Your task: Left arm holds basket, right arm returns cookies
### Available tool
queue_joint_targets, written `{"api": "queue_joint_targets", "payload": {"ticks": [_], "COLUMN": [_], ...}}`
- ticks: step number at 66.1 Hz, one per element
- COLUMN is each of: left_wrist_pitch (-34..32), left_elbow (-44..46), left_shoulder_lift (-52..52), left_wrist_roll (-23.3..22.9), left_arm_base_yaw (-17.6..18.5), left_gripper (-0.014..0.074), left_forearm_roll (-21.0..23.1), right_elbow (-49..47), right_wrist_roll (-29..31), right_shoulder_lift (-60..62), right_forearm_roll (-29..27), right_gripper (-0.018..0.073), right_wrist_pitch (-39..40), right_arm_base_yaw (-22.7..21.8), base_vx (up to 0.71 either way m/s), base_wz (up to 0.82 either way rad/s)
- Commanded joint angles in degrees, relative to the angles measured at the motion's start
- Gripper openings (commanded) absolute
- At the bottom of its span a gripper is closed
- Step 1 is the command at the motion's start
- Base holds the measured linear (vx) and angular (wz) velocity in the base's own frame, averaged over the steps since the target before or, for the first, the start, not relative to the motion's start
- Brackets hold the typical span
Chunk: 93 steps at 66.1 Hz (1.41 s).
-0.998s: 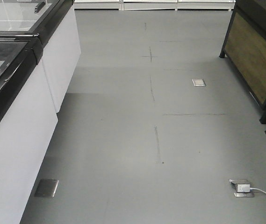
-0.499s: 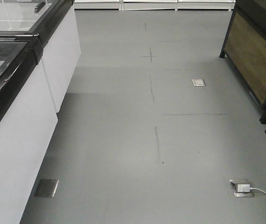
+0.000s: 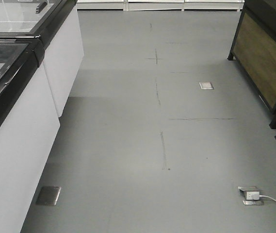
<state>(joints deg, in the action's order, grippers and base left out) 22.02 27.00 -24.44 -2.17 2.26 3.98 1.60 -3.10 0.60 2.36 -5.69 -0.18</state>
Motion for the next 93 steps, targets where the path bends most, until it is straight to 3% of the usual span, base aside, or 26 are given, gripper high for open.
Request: {"api": "queue_joint_targets", "payload": {"ticks": [1, 11, 16, 29, 40, 48, 59, 87, 93], "left_wrist_pitch": [-3.94, -3.68, -3.73, 0.27, 9.46, 14.83, 19.0, 14.41, 14.41], "left_elbow": [1.81, 1.81, 1.81, 1.81, 2.55, 5.53, 11.18, 21.81, 24.27], "left_shoulder_lift": [-0.71, -0.71, -0.71, -1.02, -4.94, -10.21, -16.28, -26.76, -28.95], "left_wrist_roll": [-0.29, -0.29, -0.29, -0.53, -9.99, -10.45, -4.58, -6.12, -3.92], "left_arm_base_yaw": [-0.08, -0.08, -0.08, -0.08, -0.08, -0.08, -0.08, -0.12, -0.36], "left_gripper": [0.0207, 0.0352, 0.0384, 0.0386, 0.0386, 0.0386, 0.0386, 0.0386, 0.0386], "left_forearm_roll": [0.31, 0.31, 0.31, 1.94, 2.0, 2.85, 8.84, 23.84, 28.67], "right_elbow": [0.14, 0.14, 0.14, 0.14, 0.14, 0.14, 0.14, 0.14, 0.14], "right_wrist_roll": [0.48, 0.48, 0.48, 0.48, 0.48, 0.48, 0.48, 0.48, 0.48], "right_shoulder_lift": [0.68, 0.68, 0.68, 0.68, 0.68, 0.68, 0.68, 0.68, 0.68], "right_forearm_roll": [0.19, 0.19, 0.19, 0.19, 0.19, 0.19, 0.19, 0.19, 0.19], "right_gripper": [-0.0008, -0.0008, -0.0008, -0.0008, -0.0008, -0.0008, -0.0008, -0.0008, -0.0008], "right_wrist_pitch": [4.71, 4.66, 4.66, 4.66, 4.66, 4.66, 4.66, 4.66, 4.66], "right_arm_base_yaw": [-0.34, -0.34, -0.34, -0.34, -0.34, -0.34, -0.34, -0.34, -0.34], "base_vx": [0.0, 0.0, 0.0, 0.0, 0.0, 0.0, 0.0, 0.0, 0.0], "base_wz": [0.0, 0.0, 0.0, 0.0, 0.0, 0.0, 0.0, 0.0, 0.0]}}
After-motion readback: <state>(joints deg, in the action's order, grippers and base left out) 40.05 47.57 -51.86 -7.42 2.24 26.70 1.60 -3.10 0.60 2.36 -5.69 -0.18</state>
